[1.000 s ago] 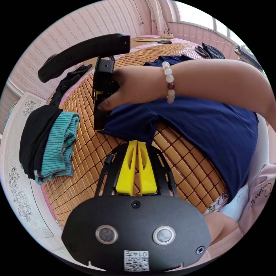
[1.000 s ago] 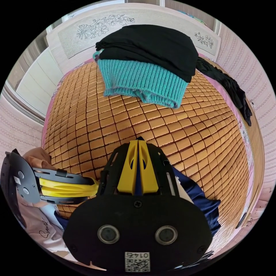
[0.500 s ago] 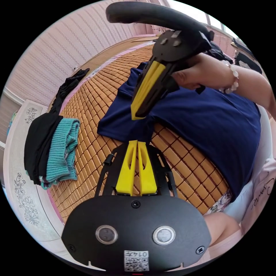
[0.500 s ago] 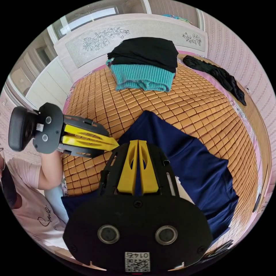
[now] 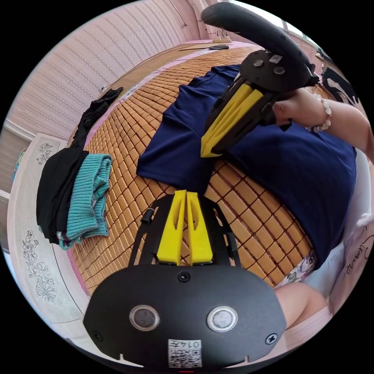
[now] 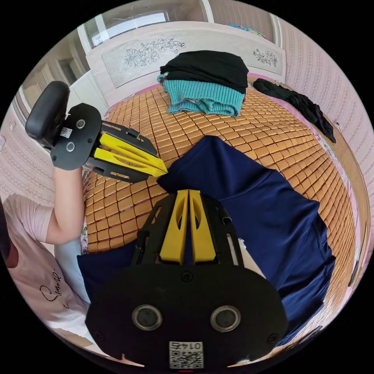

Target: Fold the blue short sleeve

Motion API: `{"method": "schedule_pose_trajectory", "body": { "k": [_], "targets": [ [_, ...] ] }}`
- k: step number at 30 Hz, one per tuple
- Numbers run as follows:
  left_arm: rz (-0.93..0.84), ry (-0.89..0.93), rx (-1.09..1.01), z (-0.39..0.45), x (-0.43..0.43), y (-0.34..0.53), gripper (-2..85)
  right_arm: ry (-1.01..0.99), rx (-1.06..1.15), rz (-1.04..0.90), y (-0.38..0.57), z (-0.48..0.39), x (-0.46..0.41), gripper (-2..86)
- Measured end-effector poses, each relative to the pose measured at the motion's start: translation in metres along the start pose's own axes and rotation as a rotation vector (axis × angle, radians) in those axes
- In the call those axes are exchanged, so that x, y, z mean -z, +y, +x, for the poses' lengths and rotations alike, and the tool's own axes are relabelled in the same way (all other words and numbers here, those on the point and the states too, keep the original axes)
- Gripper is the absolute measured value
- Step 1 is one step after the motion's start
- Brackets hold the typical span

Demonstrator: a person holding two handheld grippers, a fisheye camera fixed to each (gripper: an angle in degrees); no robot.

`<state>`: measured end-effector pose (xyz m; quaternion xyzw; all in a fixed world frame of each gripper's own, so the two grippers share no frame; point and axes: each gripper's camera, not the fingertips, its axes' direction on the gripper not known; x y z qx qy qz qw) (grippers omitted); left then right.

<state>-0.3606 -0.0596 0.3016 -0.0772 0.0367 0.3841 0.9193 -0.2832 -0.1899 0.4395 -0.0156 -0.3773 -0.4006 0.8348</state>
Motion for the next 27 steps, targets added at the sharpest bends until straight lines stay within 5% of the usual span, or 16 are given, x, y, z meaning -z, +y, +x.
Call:
{"method": "schedule_pose_trajectory", "body": {
  "k": [5, 10, 16, 23, 27],
  "targets": [
    [0.084, -0.02, -0.031, 0.017, 0.012, -0.004, -1.0, -0.026, -0.148, 0.141, 0.088, 0.022, 0.073, -0.2],
    [0.224, -0.096, -0.044, 0.041, 0.03, -0.022, -1.0, 0.283, -0.463, 0.137, 0.251, 0.056, 0.165, 0.0],
    [0.472, -0.187, 0.149, 0.071, 0.06, -0.062, -1.0, 0.4, -0.745, 0.208, 0.388, 0.105, 0.246, 1.8],
    [0.569, 0.02, 0.101, 0.143, 0.045, -0.157, -0.9, 0.4, -0.81, 0.273, 0.415, 0.174, 0.271, 8.0],
    [0.562, 0.075, 0.034, 0.177, 0.037, -0.217, -0.8, 0.282, -0.808, 0.158, 0.417, 0.203, 0.266, 4.0]
  ]
}}
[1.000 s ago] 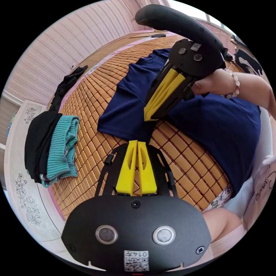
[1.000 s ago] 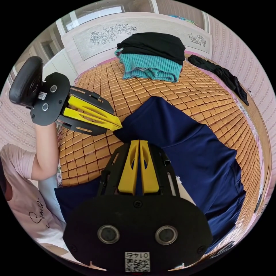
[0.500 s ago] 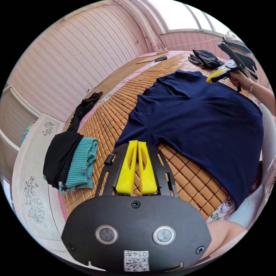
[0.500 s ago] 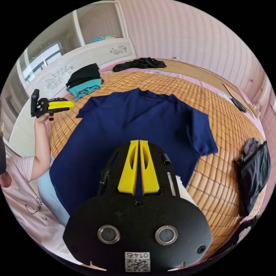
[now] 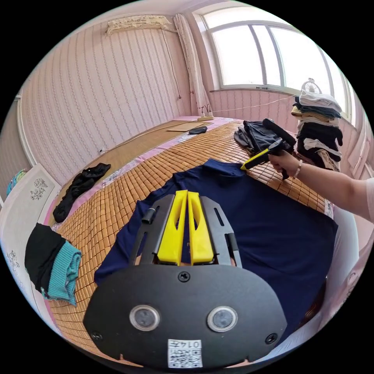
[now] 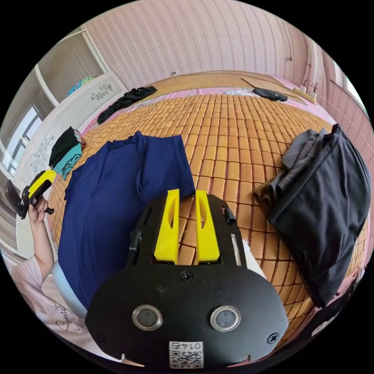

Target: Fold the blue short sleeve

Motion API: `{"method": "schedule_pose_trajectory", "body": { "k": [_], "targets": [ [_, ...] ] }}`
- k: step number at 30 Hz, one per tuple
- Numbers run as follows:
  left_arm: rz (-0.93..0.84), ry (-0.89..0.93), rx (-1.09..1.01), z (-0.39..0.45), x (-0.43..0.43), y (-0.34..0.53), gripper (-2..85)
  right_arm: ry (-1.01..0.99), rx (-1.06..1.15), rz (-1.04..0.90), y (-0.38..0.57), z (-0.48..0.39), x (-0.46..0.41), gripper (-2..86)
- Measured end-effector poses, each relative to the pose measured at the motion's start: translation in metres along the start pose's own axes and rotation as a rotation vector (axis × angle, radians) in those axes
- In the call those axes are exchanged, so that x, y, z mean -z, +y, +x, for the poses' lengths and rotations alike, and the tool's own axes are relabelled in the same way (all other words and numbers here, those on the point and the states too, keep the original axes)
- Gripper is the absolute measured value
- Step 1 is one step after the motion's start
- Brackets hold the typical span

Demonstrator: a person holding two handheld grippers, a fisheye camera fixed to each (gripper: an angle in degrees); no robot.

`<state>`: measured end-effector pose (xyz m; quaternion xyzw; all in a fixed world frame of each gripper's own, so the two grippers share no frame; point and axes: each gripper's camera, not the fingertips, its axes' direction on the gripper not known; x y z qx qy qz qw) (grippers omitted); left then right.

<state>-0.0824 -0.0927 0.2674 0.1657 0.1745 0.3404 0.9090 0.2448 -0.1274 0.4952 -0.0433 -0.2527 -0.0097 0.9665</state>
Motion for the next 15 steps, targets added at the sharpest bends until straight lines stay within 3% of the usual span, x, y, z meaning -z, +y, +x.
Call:
{"method": "schedule_pose_trajectory", "body": {
  "k": [7, 15],
  "targets": [
    [-0.009, 0.116, -0.118, 0.073, -0.087, -0.104, -0.8, 0.074, 0.091, 0.023, 0.057, 0.005, 0.057, 2.8],
    [-0.168, 0.128, -0.16, 0.152, -0.204, -0.198, -0.1, 0.038, 0.083, 0.102, 0.086, 0.026, 0.095, 6.2]
  ]
}}
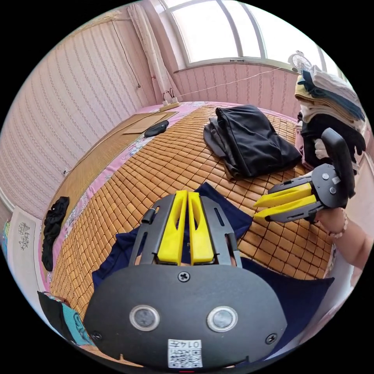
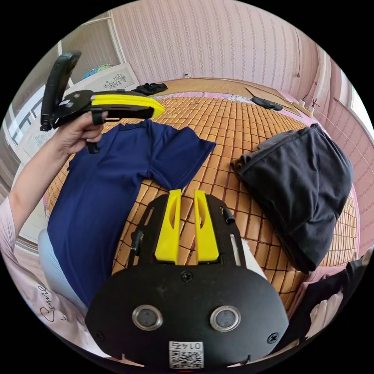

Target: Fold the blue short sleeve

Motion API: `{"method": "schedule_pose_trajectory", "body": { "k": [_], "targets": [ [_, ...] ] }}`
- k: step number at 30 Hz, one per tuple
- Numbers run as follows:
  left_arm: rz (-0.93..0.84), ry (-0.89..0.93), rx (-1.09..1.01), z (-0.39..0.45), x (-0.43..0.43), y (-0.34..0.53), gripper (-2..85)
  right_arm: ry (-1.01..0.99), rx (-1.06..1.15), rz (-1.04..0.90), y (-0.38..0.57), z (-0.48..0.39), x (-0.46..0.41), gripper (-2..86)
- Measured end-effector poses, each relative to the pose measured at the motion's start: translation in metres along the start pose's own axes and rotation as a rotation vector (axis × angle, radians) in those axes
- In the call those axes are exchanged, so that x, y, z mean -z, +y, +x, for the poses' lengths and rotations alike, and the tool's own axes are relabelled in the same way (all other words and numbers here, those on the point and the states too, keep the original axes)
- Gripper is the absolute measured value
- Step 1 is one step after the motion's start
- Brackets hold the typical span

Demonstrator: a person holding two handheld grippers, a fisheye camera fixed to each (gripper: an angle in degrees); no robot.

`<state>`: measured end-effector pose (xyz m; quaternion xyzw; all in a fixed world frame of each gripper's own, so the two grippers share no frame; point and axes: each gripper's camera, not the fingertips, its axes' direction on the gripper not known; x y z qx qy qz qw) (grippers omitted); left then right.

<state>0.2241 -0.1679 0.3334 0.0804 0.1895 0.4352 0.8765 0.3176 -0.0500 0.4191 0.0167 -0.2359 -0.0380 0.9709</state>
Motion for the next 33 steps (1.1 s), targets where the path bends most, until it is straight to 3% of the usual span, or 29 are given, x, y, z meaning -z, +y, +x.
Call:
{"method": "schedule_pose_trajectory", "body": {
  "k": [3, 7, 10, 14, 24, 30, 33],
  "targets": [
    [-0.105, 0.086, -0.041, 0.021, -0.042, -0.036, 2.0, -0.155, -0.015, 0.075, 0.002, 0.008, 0.011, 6.2],
    [-0.298, 0.049, -0.041, 0.042, -0.105, -0.064, 4.2, -0.041, 0.014, -0.049, -0.008, -0.005, -0.001, 6.2],
    [-0.262, 0.085, -0.022, 0.048, -0.118, -0.075, 0.5, 0.017, 0.064, -0.089, -0.01, -0.017, -0.003, 3.9],
    [-0.213, -0.009, -0.055, 0.059, -0.126, -0.089, -0.7, 0.048, 0.08, -0.075, -0.008, -0.021, 0.005, 1.9],
    [-0.164, 0.015, 0.075, 0.042, -0.129, -0.107, -0.2, -0.041, 0.038, -0.086, -0.006, -0.001, 0.024, 0.4],
    [-0.304, 0.125, 0.07, 0.038, -0.142, -0.106, 6.0, -0.037, 0.04, -0.086, -0.005, -0.004, 0.034, 0.3],
    [-0.273, 0.124, 0.07, 0.043, -0.14, -0.104, 1.8, -0.039, 0.043, -0.086, -0.005, -0.006, 0.038, 0.3]
  ]
}}
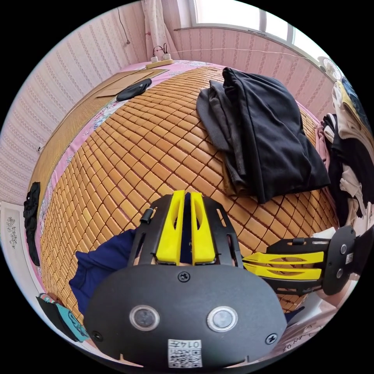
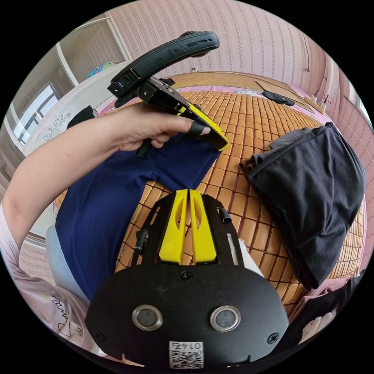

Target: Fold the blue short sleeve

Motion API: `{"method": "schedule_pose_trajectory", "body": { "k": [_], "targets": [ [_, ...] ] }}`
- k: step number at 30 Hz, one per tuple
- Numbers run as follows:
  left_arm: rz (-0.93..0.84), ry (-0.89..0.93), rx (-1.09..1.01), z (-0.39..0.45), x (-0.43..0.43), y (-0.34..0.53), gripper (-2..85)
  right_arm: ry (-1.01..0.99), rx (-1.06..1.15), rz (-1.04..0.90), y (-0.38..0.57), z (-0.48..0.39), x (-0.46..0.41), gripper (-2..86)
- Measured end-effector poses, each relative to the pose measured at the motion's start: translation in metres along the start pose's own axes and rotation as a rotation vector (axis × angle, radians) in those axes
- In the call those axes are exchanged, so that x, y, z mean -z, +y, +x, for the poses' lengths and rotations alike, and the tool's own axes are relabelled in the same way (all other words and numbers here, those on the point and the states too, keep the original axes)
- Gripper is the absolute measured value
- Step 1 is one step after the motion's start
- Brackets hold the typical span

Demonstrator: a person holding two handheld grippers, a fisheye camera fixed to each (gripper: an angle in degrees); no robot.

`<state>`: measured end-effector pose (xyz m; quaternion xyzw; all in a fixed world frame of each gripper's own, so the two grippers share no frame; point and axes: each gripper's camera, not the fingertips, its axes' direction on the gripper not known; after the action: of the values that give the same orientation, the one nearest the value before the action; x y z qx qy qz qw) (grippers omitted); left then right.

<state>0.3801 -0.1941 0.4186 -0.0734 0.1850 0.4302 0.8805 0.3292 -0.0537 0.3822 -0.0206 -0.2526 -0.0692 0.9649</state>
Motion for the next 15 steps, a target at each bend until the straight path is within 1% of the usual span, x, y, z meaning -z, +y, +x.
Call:
{"method": "schedule_pose_trajectory", "body": {
  "k": [1, 3, 5, 9, 11, 13, 15],
  "targets": [
    [0.01, 0.0, -0.009, 0.001, 0.003, 0.001, 0.2, -0.004, 0.002, 0.001, 0.0, -0.001, 0.002, 0.3],
    [0.024, 0.005, -0.02, 0.001, 0.008, 0.002, -0.5, -0.005, 0.004, -0.001, 0.001, -0.002, 0.005, 0.3],
    [0.094, 0.059, -0.042, 0.003, 0.017, 0.008, -0.8, -0.009, 0.004, -0.004, 0.001, -0.002, 0.008, 0.3],
    [0.095, 0.075, -0.005, 0.001, 0.018, 0.017, -0.4, -0.018, -0.001, -0.011, 0.002, -0.003, 0.015, 0.2],
    [0.062, 0.127, 0.047, -0.008, 0.025, 0.023, 0.9, -0.032, -0.009, -0.013, 0.002, -0.003, 0.017, 0.2],
    [0.04, 0.158, 0.043, -0.011, 0.034, 0.029, 4.0, -0.053, -0.018, -0.014, 0.003, -0.002, 0.021, 0.2],
    [0.028, 0.131, 0.038, -0.012, 0.049, 0.036, 6.0, -0.063, -0.022, -0.014, 0.003, -0.002, 0.024, 0.2]
  ]
}}
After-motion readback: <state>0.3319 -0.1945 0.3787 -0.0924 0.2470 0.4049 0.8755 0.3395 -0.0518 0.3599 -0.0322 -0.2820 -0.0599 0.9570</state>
